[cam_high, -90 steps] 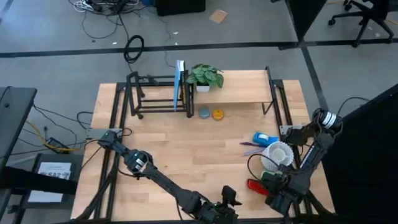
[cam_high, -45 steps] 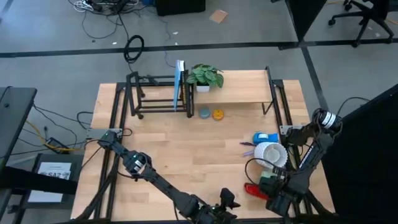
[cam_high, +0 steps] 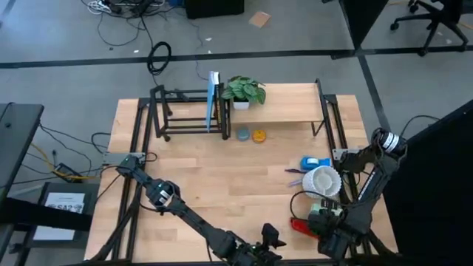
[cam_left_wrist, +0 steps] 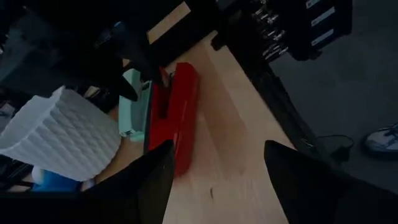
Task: Stock shelves
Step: Remove the red stapler from under the shelf
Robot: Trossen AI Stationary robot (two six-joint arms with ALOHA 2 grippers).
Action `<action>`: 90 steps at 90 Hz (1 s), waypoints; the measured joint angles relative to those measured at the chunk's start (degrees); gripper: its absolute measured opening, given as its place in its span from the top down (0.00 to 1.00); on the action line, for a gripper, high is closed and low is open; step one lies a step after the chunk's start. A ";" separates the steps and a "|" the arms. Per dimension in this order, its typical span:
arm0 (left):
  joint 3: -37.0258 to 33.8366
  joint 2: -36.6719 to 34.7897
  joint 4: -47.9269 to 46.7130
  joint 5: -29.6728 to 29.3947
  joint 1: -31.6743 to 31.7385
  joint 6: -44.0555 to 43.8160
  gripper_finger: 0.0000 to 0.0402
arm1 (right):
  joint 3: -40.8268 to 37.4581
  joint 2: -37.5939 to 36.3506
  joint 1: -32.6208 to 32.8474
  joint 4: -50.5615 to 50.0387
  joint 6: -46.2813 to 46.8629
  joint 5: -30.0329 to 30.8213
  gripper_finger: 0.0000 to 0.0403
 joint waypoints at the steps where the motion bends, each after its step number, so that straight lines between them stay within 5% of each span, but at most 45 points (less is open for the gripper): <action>1: 0.01 0.00 -0.09 -0.11 0.00 0.01 0.44 | -0.17 -0.01 -0.10 0.24 -0.21 0.15 0.58; 34: 0.00 0.02 -1.25 -1.27 -0.13 -0.05 0.44 | -6.33 -0.07 -3.74 6.07 -6.96 -1.38 0.63; 60: 0.01 0.02 -1.25 -2.22 -0.41 0.37 0.44 | -9.49 -0.11 -4.24 12.72 -8.94 -5.16 0.83; 69: 0.00 0.02 -1.25 -5.49 -1.16 3.98 0.44 | -9.49 -0.25 -4.28 13.05 -7.88 -6.20 0.94; 90: 0.00 0.02 -1.05 -10.32 -2.89 17.02 0.44 | -8.04 -1.69 -6.00 17.21 -11.21 -10.54 0.94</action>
